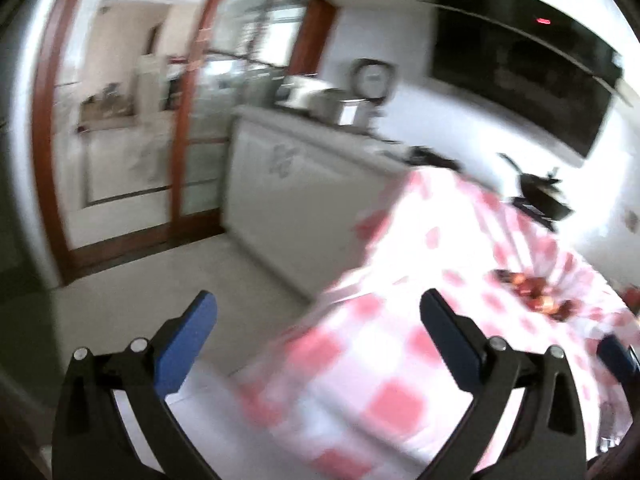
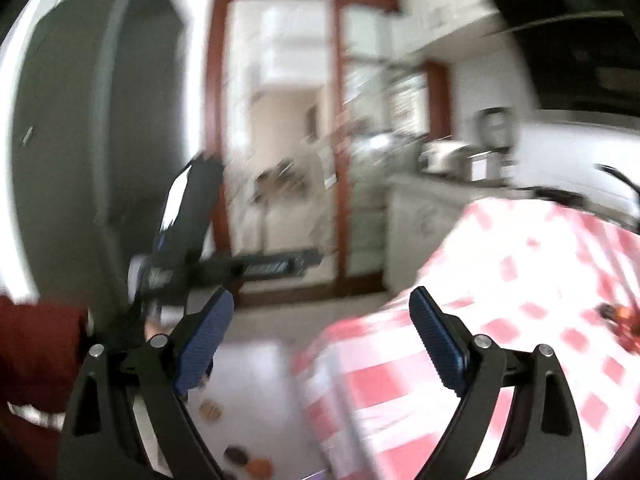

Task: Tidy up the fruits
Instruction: 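Open both tools to release the fruits into the box, then return to table, then grasp the large red apple with the right tool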

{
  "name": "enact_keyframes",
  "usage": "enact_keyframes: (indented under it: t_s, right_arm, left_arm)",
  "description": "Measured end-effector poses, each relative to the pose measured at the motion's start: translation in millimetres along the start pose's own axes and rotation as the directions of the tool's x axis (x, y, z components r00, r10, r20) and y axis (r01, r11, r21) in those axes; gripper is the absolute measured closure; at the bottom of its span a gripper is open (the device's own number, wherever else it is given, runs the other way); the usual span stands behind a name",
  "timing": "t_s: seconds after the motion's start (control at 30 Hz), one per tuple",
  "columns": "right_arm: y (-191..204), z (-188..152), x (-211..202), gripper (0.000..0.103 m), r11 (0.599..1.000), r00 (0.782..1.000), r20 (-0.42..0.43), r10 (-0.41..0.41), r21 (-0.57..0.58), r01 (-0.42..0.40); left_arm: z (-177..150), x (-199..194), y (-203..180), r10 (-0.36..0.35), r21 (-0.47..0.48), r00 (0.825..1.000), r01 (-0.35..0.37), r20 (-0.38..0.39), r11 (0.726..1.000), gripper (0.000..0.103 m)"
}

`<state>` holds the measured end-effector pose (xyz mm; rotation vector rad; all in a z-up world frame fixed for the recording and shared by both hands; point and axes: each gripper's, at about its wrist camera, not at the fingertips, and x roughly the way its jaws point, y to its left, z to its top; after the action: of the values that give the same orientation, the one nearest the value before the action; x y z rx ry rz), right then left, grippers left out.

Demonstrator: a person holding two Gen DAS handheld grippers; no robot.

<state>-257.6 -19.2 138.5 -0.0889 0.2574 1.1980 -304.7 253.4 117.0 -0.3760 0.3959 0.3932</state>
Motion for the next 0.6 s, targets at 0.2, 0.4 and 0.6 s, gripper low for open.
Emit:
enact_keyframes:
  t_s: [0.2, 0.4, 0.6]
  right_arm:
    - [-107.6, 18.1, -60.1, 0.015, 0.943, 0.955, 0.089, -0.282, 0.208, 0.259]
    - [-223.4, 6.2, -87.8, 0.015, 0.743, 0.846, -0.043, -0.532, 0.455, 0.491]
    - [-333.9, -42.8, -98.9, 0.016, 0.443, 0.699, -0.304, -0.648, 0.596, 0.670]
  left_arm:
    - [0.7, 64.1, -120.9, -0.163, 0.080, 0.983, 0.169, -0.084, 0.982, 0.001]
    - [-30.2, 154.2, -251.6, -0.177, 0.255, 0.953, 0.240, -0.245, 0.937, 0.001]
    - [-71.9, 201.3, -343.7, -0.211, 0.348, 0.901, 0.350, -0.380, 0.869, 0.001]
